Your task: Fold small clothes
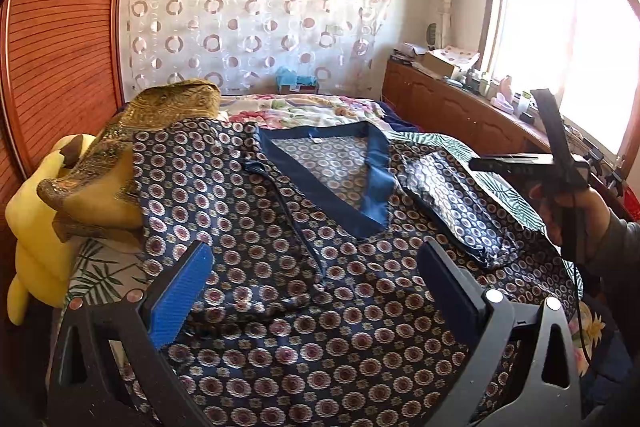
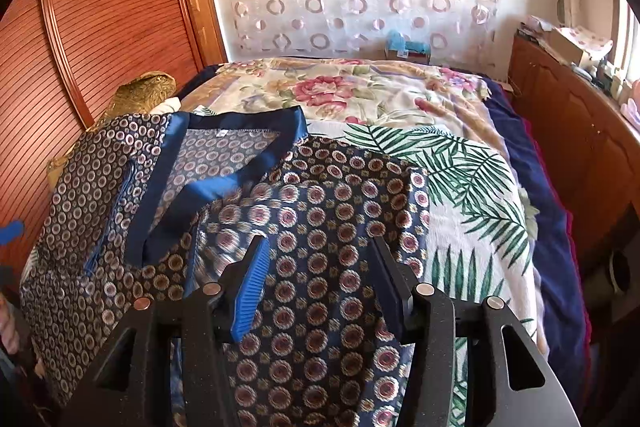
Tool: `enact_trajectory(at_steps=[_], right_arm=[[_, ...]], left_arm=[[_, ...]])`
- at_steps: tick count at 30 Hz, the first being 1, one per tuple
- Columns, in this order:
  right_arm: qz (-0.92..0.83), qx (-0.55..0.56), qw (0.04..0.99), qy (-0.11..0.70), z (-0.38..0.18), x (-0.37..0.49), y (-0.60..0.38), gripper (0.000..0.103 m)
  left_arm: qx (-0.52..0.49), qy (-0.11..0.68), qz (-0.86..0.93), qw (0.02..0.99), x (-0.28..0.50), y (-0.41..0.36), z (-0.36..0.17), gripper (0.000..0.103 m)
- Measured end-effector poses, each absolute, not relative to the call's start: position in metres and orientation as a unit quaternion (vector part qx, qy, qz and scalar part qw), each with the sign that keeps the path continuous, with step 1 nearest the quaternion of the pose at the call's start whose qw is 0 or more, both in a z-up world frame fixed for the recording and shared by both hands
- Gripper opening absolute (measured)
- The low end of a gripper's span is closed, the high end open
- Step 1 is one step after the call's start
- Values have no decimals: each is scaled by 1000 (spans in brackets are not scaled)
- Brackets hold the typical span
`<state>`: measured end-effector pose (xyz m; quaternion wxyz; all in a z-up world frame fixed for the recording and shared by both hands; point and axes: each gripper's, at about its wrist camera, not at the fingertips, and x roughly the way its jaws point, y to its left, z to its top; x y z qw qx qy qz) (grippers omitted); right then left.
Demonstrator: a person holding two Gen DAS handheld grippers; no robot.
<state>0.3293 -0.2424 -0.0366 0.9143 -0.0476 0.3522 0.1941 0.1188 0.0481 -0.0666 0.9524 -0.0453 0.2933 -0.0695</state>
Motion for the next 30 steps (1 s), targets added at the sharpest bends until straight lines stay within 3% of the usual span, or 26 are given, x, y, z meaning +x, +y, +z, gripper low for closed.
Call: enact_trajectory(at_steps=[18, 30], right_arm=[[123, -74, 908, 393, -81, 350, -250, 55], [120, -66, 910, 392, -86, 350, -250, 65]], left_arm=[[-13, 286, -16, 958, 142, 126, -42, 102], [-33, 357, -14, 933, 220, 168, -49, 66]])
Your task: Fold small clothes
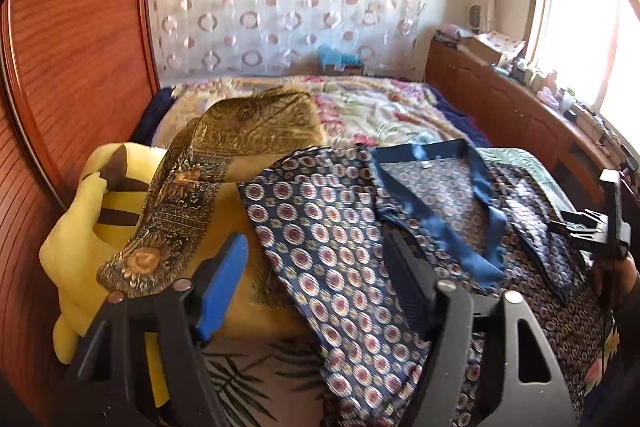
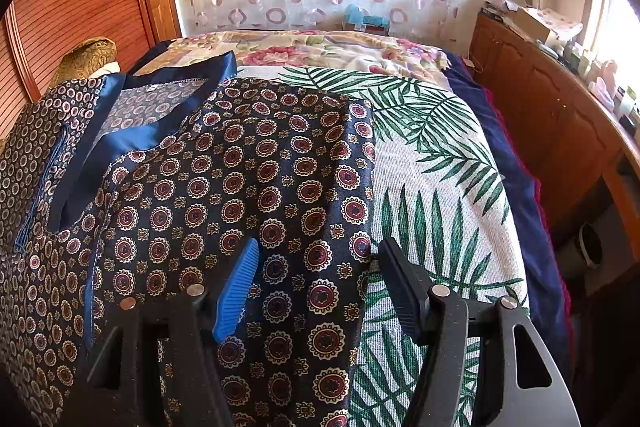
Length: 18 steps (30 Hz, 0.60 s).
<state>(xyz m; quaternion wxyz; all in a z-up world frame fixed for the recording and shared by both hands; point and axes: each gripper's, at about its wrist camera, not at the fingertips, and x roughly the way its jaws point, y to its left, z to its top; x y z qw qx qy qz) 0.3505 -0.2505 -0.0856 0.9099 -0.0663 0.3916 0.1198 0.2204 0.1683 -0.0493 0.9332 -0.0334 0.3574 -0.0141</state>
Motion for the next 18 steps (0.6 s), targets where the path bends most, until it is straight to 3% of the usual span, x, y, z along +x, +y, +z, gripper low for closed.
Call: enact_trajectory(at_steps=[4, 15, 18], right_arm=[[119, -70, 910, 391, -85, 350, -252, 66], [119, -69, 910, 391, -85, 350, -254, 68], [122, -62, 908, 395, -84, 351, -257, 68]], left_arm=[[-35, 385, 2, 922, 244, 180, -61, 57], [-64, 437, 2, 897, 283, 203, -87, 55], [-71, 437, -5, 897, 285, 203, -85, 35]])
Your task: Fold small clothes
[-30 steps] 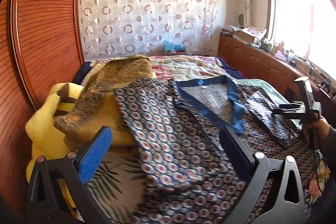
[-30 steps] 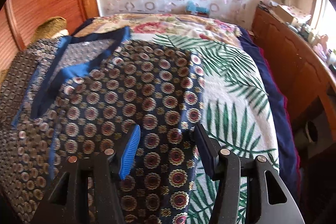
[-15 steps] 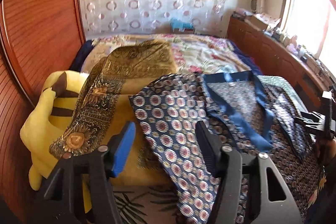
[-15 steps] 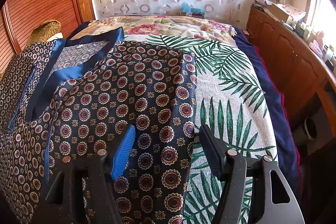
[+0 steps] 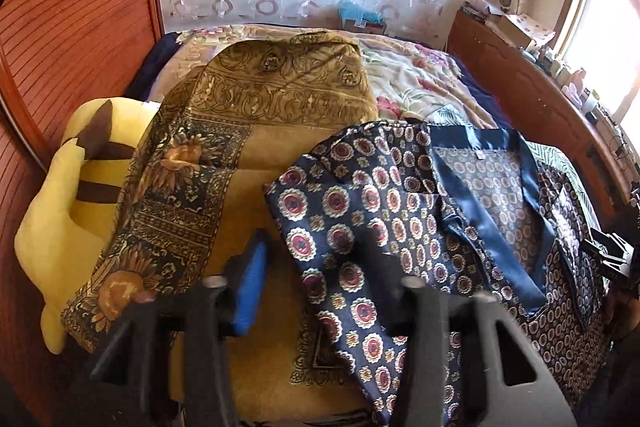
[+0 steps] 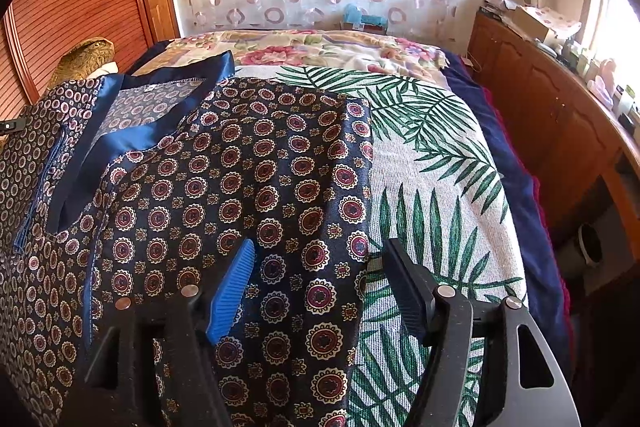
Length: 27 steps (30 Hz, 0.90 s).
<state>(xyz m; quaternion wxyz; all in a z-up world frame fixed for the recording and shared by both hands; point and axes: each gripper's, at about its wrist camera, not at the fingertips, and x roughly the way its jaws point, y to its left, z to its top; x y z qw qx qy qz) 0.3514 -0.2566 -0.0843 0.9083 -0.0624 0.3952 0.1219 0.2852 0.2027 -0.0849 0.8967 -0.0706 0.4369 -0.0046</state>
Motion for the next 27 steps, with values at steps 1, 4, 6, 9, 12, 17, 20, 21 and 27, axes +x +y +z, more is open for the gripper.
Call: enact_trajectory(at_steps=[1, 4, 6, 9, 12, 17, 20, 21, 27], right_arm=[[126, -58, 906, 399, -83, 352, -258, 68], [151, -41, 903, 401, -75, 355, -263, 68], [149, -45, 905, 396, -68, 359, -265, 68], [152, -48, 900, 405, -64, 369, -267, 68], [145, -54, 895, 418, -67, 381, -267, 65], [141, -43, 890, 432, -70, 399, -270, 64], [143, -33, 888, 437, -72, 410, -274, 57], [142, -35, 888, 437, -72, 412, -274, 56], [146, -65, 886, 436, -70, 416, -265, 12]], left_arm=[[-69, 438, -7, 896, 285, 202, -85, 32], [-53, 442, -9, 895, 288, 198, -84, 26], [-48, 443, -11, 895, 288, 196, -84, 26], [-44, 446, 9, 894, 291, 199, -85, 26], [-51, 444, 6, 894, 292, 203, -86, 26], [-32, 441, -4, 897, 286, 195, -81, 13], [-28, 432, -22, 901, 282, 189, -76, 8], [-26, 430, -24, 902, 282, 187, -75, 7], [-4, 403, -50, 914, 270, 164, -54, 4]])
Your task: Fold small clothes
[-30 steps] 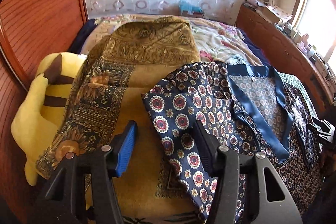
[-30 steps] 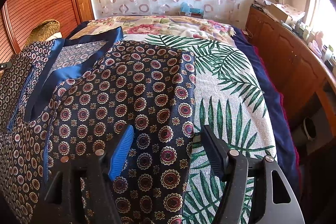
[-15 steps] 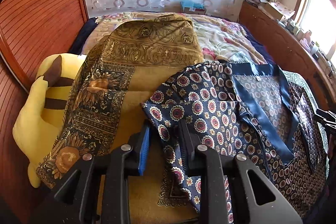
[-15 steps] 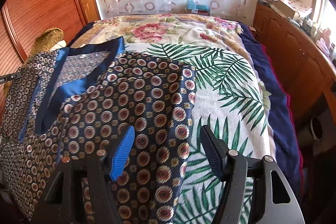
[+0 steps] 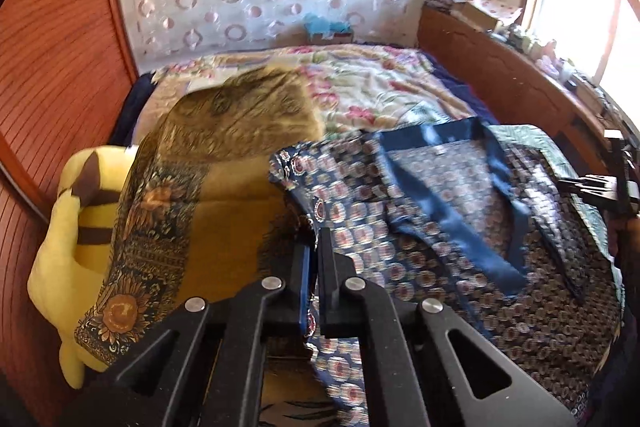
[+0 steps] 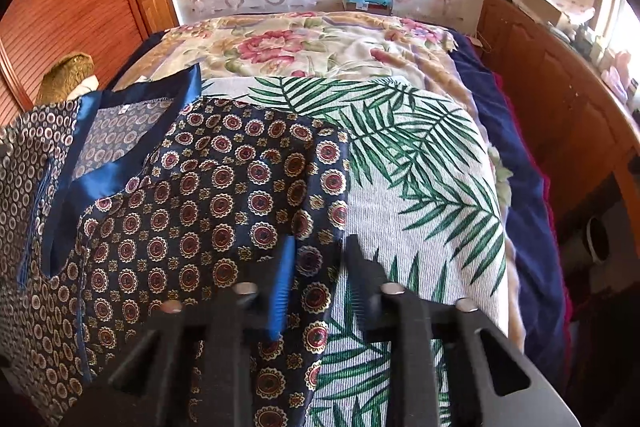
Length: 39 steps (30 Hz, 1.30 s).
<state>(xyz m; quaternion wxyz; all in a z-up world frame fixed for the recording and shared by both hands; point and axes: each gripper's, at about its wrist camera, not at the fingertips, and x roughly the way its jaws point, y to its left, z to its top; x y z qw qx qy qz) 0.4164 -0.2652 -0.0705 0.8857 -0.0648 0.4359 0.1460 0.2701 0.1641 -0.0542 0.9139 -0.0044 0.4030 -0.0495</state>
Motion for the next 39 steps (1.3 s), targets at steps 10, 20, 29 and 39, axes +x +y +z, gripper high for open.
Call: enact_trajectory(at_steps=[10, 20, 29, 39], right_arm=[[187, -55, 921, 338, -24, 349, -270, 2], [186, -98, 923, 322, 0, 312, -275, 2], [187, -118, 915, 338, -8, 340, -256, 2], [185, -107, 911, 352, -25, 357, -256, 2]], left_arm=[[-1, 307, -112, 945, 183, 131, 5, 3], [-7, 311, -80, 947, 195, 165, -3, 4], [-20, 384, -35, 922, 250, 195, -54, 73], [-91, 435, -44, 895, 291, 208, -78, 73]])
